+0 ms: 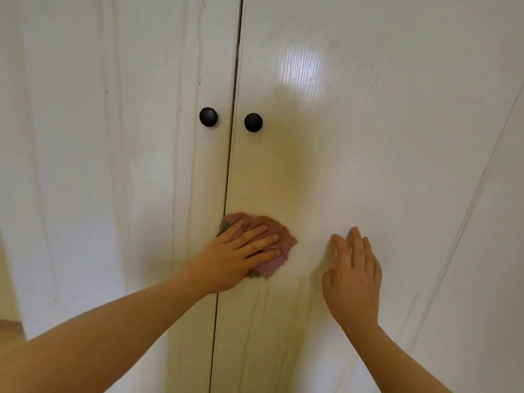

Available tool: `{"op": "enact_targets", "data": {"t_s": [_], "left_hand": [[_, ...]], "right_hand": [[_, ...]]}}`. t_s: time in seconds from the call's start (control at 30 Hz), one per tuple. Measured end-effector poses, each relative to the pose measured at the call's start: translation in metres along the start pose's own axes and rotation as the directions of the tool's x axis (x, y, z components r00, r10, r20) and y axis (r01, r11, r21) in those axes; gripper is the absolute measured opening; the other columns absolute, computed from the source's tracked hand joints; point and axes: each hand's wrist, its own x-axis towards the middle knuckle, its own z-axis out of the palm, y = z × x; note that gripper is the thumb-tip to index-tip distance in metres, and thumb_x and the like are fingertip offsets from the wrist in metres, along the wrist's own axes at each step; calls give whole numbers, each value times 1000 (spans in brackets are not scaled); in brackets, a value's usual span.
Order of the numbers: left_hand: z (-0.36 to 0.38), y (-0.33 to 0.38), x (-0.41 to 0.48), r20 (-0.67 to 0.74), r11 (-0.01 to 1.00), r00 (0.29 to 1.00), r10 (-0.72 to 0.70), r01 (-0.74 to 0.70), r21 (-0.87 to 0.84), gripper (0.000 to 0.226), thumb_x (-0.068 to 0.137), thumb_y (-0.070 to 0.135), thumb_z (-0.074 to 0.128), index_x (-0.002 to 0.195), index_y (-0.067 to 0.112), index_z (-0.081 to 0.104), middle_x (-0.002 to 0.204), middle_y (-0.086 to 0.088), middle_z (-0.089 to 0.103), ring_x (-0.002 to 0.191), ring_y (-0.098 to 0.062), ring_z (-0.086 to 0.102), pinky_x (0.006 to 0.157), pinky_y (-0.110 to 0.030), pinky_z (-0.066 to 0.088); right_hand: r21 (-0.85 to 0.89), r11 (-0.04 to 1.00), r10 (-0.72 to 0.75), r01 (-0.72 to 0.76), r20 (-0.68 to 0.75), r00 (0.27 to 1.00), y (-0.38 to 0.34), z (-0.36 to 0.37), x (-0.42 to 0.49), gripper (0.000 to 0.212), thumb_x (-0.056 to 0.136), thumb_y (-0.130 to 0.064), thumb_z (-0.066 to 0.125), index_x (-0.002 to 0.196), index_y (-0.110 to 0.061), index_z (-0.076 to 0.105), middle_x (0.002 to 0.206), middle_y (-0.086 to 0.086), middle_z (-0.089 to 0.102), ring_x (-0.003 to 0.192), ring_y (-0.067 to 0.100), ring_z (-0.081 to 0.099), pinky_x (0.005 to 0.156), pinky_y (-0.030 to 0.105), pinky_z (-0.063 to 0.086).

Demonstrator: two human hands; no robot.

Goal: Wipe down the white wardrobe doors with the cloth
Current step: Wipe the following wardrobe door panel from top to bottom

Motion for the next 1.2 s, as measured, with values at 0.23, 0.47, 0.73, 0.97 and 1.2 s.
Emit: {"op": "enact_targets", "data": {"t_s": [0.23,0.47,0.73,0.97,1.2], "left_hand": [[12,51,-17,119,997,990,-72,76,-31,57,82,26,45,138,23,36,145,-1,36,136,-29,28,118,-46,5],[4,33,11,-16,956,956,-292,292,-12,54,86,31,44,138,18,38,144,-5,42,132,-29,33,114,-47,12],[10,60,5,48,985,984,-172,173,-8,58,83,29,46,139,19,36,144,-4,33,132,-28,33,116,-47,8],[15,97,13,72,962,962,-264,268,-52,53,87,34,41,137,17,38,145,-7,31,133,-32,30,117,-49,1],[6,81,50,33,946,946,-323,324,-25,54,88,33,42,139,15,37,146,-8,35,133,-32,31,113,-51,11]], "right_hand": [[1,1000,-18,18,17,1000,3,6,-12,61,65,-6,45,125,-13,44,136,19,47,124,37,45,95,52,40],[150,988,26,-26,1,1000,-4,-5,-8,53,66,-4,46,118,-7,57,117,15,61,105,34,58,88,48,45],[218,972,67,-89,104,992,7,-9,-2,25,68,4,59,92,1,63,79,13,60,65,30,57,59,35,44],[209,970,70,-125,253,965,16,-7,-9,28,76,1,54,103,0,62,93,14,61,78,32,58,66,36,41],[166,974,88,-153,343,935,38,-15,-9,38,83,-5,50,121,-6,55,114,11,58,96,29,54,81,36,39]]}}
